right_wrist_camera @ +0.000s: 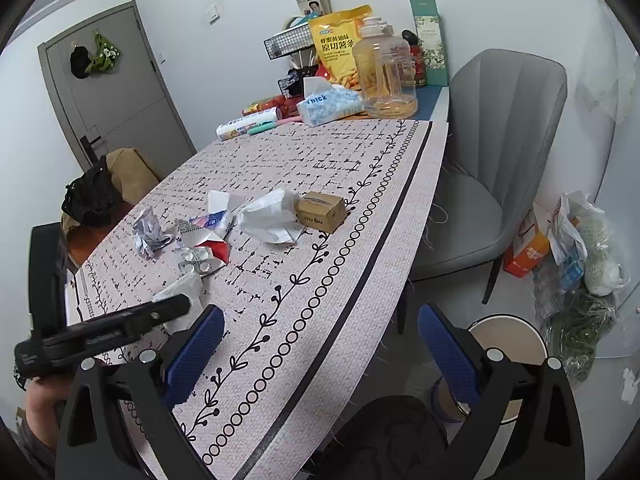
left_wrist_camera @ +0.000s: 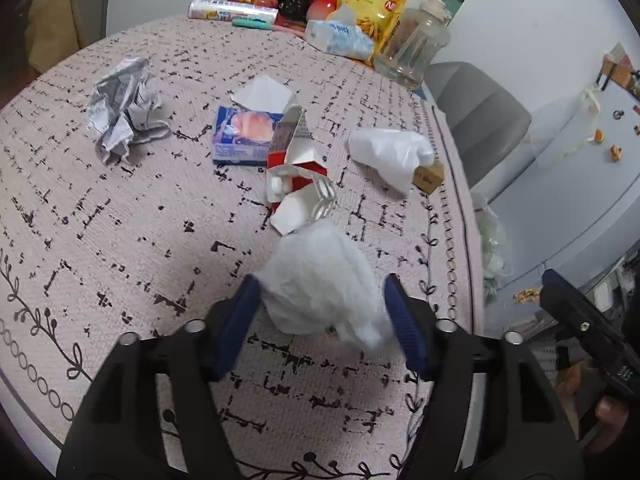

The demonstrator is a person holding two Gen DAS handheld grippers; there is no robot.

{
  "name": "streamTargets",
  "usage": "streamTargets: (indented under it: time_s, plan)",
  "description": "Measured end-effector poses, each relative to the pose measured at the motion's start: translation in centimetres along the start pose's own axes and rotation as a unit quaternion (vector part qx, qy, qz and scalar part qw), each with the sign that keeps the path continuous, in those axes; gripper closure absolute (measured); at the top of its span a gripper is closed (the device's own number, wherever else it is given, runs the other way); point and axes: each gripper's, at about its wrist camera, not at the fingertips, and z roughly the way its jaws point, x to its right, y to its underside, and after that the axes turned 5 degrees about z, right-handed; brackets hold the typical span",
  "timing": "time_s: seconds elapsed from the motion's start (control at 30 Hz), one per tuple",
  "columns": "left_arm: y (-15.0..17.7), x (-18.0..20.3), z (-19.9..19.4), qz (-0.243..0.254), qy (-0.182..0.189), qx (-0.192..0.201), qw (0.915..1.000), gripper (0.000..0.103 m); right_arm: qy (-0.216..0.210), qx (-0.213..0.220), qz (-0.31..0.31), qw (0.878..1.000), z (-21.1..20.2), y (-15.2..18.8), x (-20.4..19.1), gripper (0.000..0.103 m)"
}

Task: Collect trash
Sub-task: 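Grasp a white tissue with the left tool while the right tool grasps another tissue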

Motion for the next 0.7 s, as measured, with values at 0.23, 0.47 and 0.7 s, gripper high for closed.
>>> streamTargets:
  time_s: [0.23, 0.47, 0.7]
  plan:
    - [-0.2, -0.7, -2.1, -0.006, -0.004, 0.005, 1.0, 0.085, -0.02, -0.01, -0.011, 1.0, 1.4, -0.5, -1.3, 0.008]
    - [-0.6, -2.6, -5.2, -0.021, -0.014, 0.039, 0.9989, 0.085, -0.05, -0.027, -0.04, 0.998, 3.5, -1.0, -4.5, 0.012]
    - [-0.6, -5.4, -6.7, -0.05, -0.03, 0.057, 0.9967, 0.085, -0.071, -0.041, -0.07, 0.994, 5.4, -1.3, -7.6, 0.02]
